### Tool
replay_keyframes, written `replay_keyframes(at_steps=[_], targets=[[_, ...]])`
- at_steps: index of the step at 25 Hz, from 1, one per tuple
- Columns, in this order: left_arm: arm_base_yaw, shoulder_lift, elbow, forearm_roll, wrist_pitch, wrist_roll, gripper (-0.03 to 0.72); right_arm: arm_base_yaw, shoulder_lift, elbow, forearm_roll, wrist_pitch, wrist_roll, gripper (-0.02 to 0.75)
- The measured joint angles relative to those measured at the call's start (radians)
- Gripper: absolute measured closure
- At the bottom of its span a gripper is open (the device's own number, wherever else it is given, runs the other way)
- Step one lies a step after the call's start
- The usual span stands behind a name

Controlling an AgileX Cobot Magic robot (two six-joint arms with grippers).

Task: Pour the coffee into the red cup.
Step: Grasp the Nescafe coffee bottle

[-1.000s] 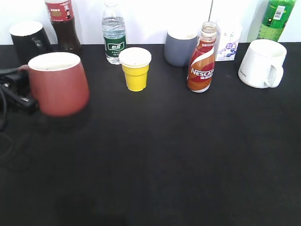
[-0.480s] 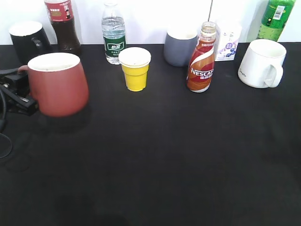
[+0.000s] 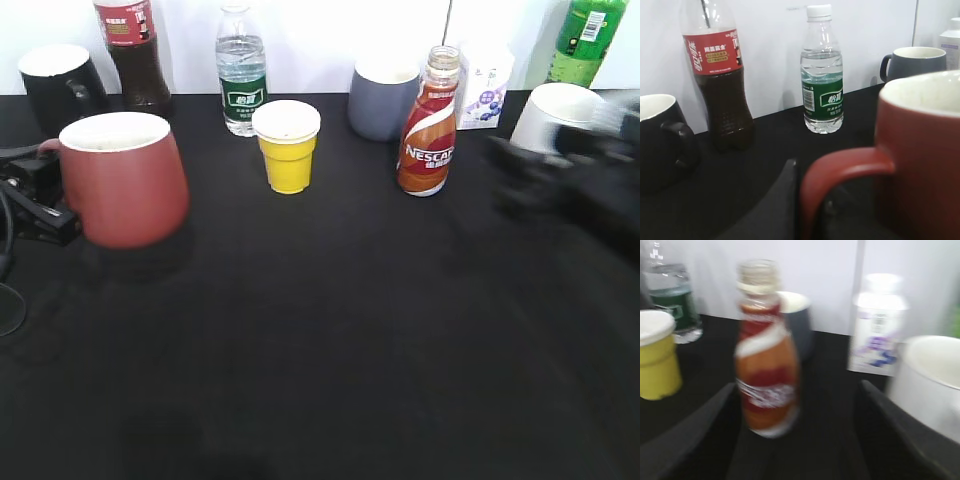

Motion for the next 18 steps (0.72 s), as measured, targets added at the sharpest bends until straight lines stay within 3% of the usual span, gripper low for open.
replay_keyframes(at_steps=[3, 6, 7, 10, 18], targets=[[0.000, 0.000, 0.000, 0.000, 0.000, 0.000, 0.645, 0.139, 0.084, -0.122, 0.179, 0.101, -0.048, 0.191], [0.000, 0.000, 0.000, 0.000, 0.000, 0.000, 0.645, 0.160, 0.172, -0.203, 0.269, 0.151, -0.051, 0.191], [0.000, 0.000, 0.000, 0.000, 0.000, 0.000, 0.645, 0.160, 0.188, -0.221, 0.274, 0.154, -0.051, 0.190], [0.000, 0.000, 0.000, 0.000, 0.000, 0.000, 0.645, 0.160, 0.244, -0.236, 0.280, 0.121, -0.052, 0.075], [0.000, 0.000, 0.000, 0.000, 0.000, 0.000, 0.645, 0.160, 0.420, -0.372, 0.294, 0.056, -0.052, 0.066]])
